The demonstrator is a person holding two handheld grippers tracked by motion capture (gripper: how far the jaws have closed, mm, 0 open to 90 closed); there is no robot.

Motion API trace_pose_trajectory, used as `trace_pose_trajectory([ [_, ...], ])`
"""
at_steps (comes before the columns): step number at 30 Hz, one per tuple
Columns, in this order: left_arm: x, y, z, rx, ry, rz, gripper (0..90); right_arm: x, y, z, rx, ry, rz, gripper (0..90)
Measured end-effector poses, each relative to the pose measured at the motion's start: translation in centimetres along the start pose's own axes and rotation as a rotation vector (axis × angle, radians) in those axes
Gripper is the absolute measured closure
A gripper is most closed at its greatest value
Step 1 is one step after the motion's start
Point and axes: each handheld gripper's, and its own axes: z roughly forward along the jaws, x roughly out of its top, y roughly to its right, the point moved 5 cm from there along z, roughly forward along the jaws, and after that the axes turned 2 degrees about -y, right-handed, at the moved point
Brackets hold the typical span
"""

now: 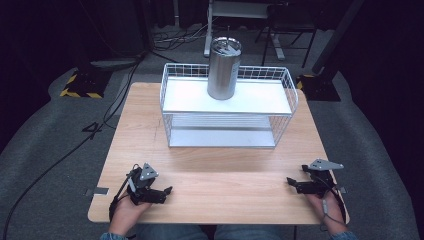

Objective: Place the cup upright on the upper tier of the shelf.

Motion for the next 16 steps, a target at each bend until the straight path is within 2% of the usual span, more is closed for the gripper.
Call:
trace_pose_trajectory([
  [5, -0.04, -0.02, 0.07, 0.006, -0.003, 0.001, 5.2, 0.0, 0.0, 0.0, 0.0, 0.0, 0.0, 13.9],
  [6, -0.05, 0.07, 0.15, 0.006, -0.001, -0.015, 4.7, 0.0, 0.0, 0.0, 0.0, 0.0, 0.0, 13.9],
  [8, -0.04, -0.03, 0.11, 0.01, -0.005, -0.001, 4.5, -0.01, 0.0, 0.0, 0.0, 0.0, 0.0, 13.8],
  [16, -0.03, 0.0, 0.15, 0.01, -0.005, -0.004, 4.0, -0.01, 0.0, -0.01, -0.001, 0.0, 0.0, 13.9],
])
